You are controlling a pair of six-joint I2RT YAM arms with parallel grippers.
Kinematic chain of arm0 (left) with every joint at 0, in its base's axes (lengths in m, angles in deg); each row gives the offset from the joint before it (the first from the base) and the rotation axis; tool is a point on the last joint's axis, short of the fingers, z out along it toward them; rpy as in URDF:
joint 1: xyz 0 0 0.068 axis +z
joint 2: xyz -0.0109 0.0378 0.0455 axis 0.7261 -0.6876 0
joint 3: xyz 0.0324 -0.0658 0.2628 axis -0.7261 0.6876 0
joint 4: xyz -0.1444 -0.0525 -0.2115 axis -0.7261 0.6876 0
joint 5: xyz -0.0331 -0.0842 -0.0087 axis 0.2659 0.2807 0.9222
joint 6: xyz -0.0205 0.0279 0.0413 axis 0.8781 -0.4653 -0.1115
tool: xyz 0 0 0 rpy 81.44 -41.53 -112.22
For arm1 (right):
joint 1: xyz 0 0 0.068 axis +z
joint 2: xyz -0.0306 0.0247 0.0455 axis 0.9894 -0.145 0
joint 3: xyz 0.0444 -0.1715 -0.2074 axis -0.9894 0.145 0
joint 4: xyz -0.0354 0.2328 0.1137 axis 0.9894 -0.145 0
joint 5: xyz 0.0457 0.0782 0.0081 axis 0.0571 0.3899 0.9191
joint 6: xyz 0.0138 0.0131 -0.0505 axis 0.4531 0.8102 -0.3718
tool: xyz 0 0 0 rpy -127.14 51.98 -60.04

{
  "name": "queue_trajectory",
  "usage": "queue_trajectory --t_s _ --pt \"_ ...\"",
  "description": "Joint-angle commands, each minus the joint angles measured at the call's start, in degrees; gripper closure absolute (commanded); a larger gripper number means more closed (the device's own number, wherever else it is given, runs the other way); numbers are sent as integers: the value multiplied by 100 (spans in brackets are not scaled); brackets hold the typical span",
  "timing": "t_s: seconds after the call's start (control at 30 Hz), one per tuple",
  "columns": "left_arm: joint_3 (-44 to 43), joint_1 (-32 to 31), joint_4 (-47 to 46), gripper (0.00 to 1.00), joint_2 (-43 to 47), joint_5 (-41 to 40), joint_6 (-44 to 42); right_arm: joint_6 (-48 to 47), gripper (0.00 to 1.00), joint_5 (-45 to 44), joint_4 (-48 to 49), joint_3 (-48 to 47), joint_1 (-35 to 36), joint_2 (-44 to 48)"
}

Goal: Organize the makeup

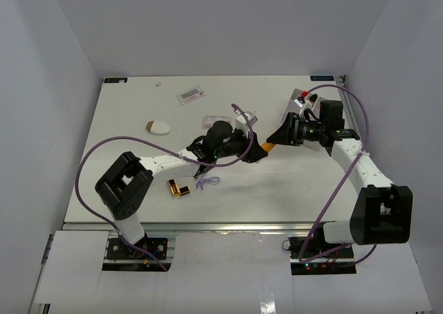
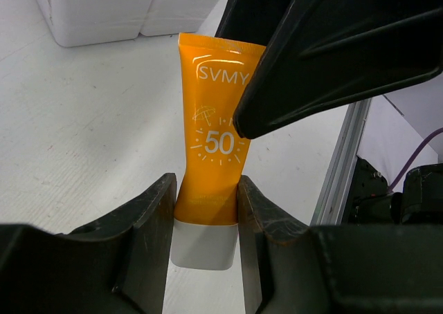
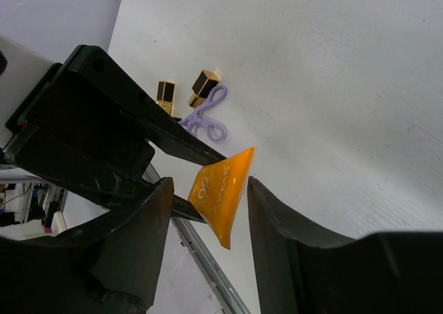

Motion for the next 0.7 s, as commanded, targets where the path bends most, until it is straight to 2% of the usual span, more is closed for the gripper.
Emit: queue_trajectory --t_s 0.0,0.3,0.37,0.6,0.67 --pt "-313 -56 -46 72 15 -28 -70 -6 51 203 187 -186 21 -65" --pt "-280 -91 -21 55 110 -135 -49 -344 85 542 196 -187 -1 -133" --pt "-273 -91 -12 51 133 -137 -57 -409 88 653 196 -217 -12 -132" --pt "-220 -83 20 19 290 -144 -225 -666 91 1069 196 -289 -255 -48" --pt "-236 -88 104 15 404 -128 -361 -763 92 1160 177 -319 -357 -49"
